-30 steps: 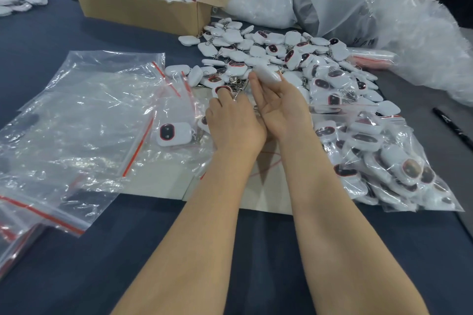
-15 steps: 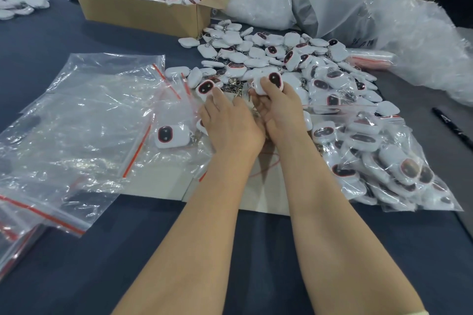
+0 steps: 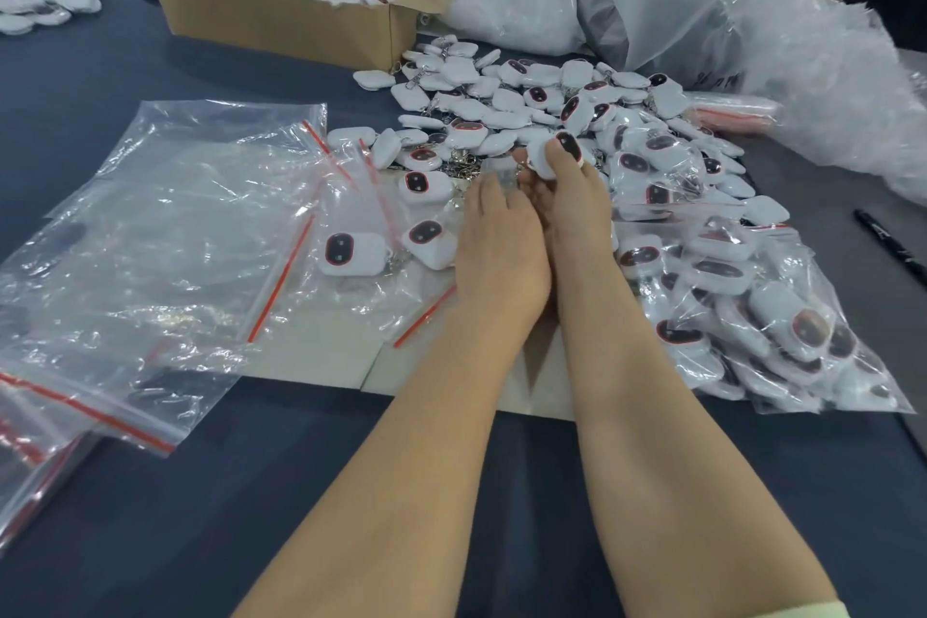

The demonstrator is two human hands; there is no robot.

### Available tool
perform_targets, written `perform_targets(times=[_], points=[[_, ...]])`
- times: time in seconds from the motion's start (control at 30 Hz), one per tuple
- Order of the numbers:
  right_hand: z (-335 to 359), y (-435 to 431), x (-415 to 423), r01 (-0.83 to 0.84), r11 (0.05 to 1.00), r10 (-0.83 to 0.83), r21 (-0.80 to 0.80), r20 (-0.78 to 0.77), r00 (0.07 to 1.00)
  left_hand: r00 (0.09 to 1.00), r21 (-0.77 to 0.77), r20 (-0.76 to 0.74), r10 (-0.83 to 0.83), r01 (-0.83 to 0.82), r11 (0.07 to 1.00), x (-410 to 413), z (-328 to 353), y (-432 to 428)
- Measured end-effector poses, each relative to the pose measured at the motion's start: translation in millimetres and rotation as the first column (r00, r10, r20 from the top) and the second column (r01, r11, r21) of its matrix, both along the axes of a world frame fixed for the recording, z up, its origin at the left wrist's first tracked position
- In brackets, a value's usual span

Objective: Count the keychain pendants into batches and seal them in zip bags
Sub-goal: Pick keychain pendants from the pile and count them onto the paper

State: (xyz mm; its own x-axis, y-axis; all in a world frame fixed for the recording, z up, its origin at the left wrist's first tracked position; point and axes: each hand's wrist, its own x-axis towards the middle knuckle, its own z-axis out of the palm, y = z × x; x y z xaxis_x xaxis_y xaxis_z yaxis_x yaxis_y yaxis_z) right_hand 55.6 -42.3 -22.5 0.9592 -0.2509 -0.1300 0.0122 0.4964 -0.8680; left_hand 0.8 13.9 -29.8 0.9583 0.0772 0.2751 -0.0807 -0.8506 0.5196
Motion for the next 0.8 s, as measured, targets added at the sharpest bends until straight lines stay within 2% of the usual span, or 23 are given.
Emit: perform_targets(times=[0.07, 0.17, 0.27, 0.5, 0.6, 0.8], points=[[0.0, -2.8, 0.0, 0.002, 1.0, -0.002, -0.004, 0.015, 1.0, 1.0, -0.053, -0.014, -0.026, 0.025, 0.998, -0.9, 0.5, -2.3], [0.5, -3.2, -0.1, 0.009, 1.0, -0.009, 0.002, 0.003, 1.0, 0.999, -0.002, -0.037, -0.006, 0.006, 1.0, 0.5, -3.3, -1.4], [0.7, -2.5, 0.0, -0.006, 0.997, 0.006, 0.074, 0.007, 1.0, 0.999, 0.03, -0.033, -0.006, 0.007, 1.0, 0.8, -4.8, -1.3], [-2.4, -0.8, 1.2, -0.04, 0.995, 0.047, -0.092, 0.069, 0.997, 0.999, 0.038, -0.032, -0.008, 0.009, 0.999, 0.7, -3.4, -0.2], [-4.8, -0.1, 0.8, -0.08, 0.993, 0.09, -0.09, 0.115, 0.989, 0.999, 0.03, -0.03, -0.014, 0.014, 0.999, 1.3, -3.0, 0.7], [-5.5, 0.4, -0.8, -0.121, 0.971, 0.157, -0.206, 0.17, 0.973, 0.999, 0.029, -0.033, -0.018, 0.019, 0.999, 1.7, -3.4, 0.6]])
